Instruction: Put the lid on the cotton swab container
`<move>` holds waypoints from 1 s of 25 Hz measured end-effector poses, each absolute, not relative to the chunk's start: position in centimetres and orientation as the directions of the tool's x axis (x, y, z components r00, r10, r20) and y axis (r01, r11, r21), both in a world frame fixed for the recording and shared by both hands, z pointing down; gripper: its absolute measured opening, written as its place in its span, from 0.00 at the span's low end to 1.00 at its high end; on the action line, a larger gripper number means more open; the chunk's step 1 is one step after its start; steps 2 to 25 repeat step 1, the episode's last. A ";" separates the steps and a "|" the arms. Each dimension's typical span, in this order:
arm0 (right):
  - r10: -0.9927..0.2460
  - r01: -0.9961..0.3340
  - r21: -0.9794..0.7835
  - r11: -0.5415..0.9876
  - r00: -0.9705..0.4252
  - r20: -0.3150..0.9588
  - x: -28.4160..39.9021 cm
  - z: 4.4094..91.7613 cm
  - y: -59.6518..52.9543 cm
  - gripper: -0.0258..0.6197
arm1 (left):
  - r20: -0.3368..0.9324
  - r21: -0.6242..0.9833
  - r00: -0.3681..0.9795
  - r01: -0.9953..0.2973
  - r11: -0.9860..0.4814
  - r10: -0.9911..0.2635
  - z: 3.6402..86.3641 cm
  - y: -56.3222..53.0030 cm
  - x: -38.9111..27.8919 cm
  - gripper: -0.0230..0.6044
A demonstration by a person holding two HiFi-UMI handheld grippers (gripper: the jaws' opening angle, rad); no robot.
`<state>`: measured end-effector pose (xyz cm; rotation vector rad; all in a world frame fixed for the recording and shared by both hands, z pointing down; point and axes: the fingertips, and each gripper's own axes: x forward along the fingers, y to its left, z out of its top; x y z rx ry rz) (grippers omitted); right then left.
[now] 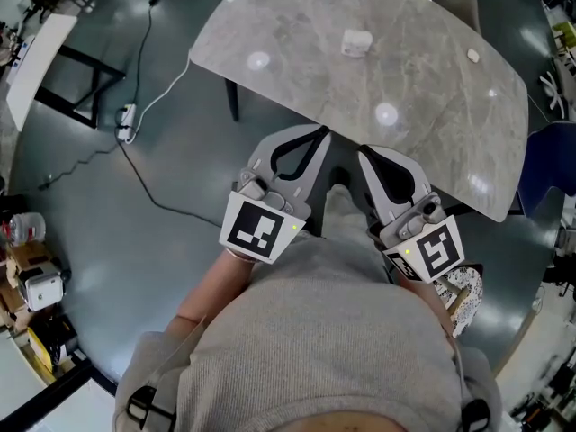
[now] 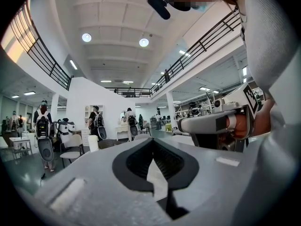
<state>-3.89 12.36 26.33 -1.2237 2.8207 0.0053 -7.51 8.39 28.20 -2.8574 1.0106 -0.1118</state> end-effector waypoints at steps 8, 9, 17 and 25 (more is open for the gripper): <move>-0.730 -0.730 -0.022 0.683 -0.681 -0.062 -3.9 26.3 12.3 0.04 | 0.032 -0.126 0.776 -0.622 -0.773 -0.630 28.2 8.3 -7.5 0.04; -0.730 -0.730 -0.022 0.683 -0.681 -0.062 -3.9 26.3 12.3 0.04 | 0.032 -0.126 0.776 -0.622 -0.773 -0.630 28.2 8.3 -7.5 0.04; -0.730 -0.730 -0.022 0.683 -0.681 -0.062 -3.9 26.3 12.3 0.04 | 0.032 -0.126 0.776 -0.622 -0.773 -0.630 28.2 8.3 -7.5 0.04; -0.730 -0.730 -0.022 0.683 -0.681 -0.062 -3.9 26.3 12.3 0.04 | 0.032 -0.126 0.776 -0.622 -0.773 -0.630 28.2 8.3 -7.5 0.04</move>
